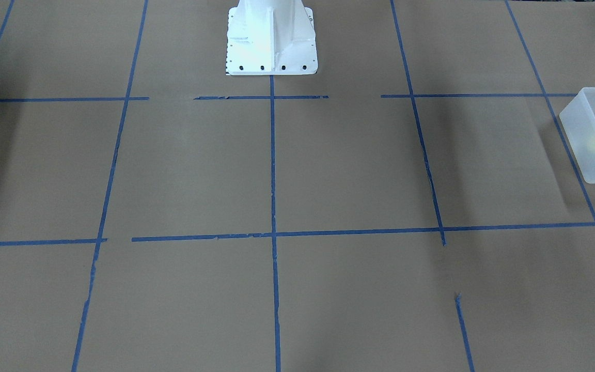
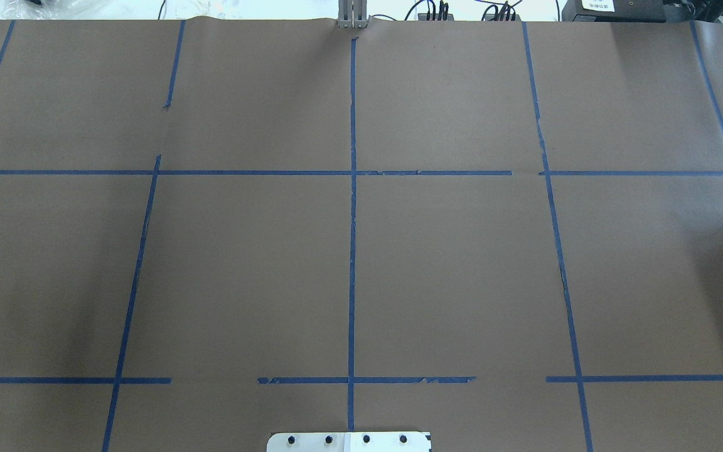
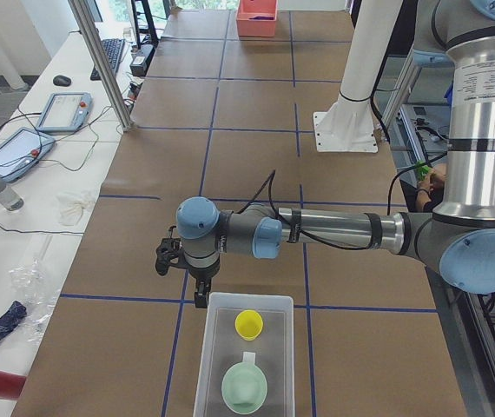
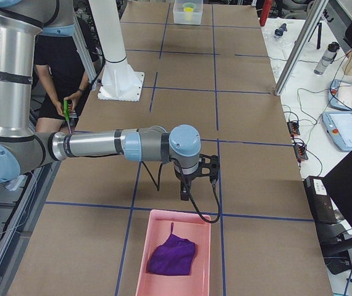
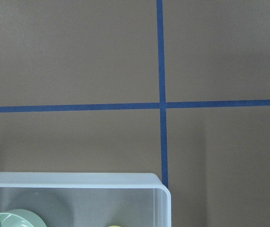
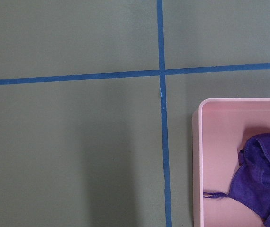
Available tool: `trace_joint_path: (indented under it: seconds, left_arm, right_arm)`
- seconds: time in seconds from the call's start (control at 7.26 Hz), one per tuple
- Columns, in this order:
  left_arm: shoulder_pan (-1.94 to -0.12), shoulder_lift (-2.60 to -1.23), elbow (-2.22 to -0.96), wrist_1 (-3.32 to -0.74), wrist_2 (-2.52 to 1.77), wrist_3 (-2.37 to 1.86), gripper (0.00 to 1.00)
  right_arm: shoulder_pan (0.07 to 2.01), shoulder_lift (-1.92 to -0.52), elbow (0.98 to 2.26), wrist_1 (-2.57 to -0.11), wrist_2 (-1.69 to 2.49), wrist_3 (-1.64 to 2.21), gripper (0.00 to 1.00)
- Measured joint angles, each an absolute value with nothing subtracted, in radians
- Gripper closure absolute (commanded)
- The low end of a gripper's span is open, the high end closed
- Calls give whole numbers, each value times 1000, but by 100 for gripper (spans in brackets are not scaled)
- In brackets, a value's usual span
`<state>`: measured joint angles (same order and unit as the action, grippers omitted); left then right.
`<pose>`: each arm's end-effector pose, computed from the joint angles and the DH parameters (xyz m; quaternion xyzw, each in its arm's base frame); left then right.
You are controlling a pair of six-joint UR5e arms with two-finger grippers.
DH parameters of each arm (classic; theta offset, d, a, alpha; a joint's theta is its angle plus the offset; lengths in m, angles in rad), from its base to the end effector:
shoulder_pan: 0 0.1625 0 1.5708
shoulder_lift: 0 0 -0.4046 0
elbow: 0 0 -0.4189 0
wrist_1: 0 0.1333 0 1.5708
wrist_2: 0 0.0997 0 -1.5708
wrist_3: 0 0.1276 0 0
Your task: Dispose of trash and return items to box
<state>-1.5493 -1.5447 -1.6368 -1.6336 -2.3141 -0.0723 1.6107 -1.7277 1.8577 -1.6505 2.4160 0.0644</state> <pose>-0.0358 -0.5177 0.6335 0.0308 0.3645 -0.0050 0.9307 0.0560 -0.4541 0.5874 0.0179 -0.4103 0.0372 0.9110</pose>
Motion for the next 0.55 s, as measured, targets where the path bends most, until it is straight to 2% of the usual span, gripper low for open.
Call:
trace_joint_path:
  seconds: [0.55]
  left_arm:
    - [-1585, -1543, -1641, -1629, -2313, -72, 0]
  right_arm:
    - [1611, -1730, 1858, -1651, 2417, 64, 0]
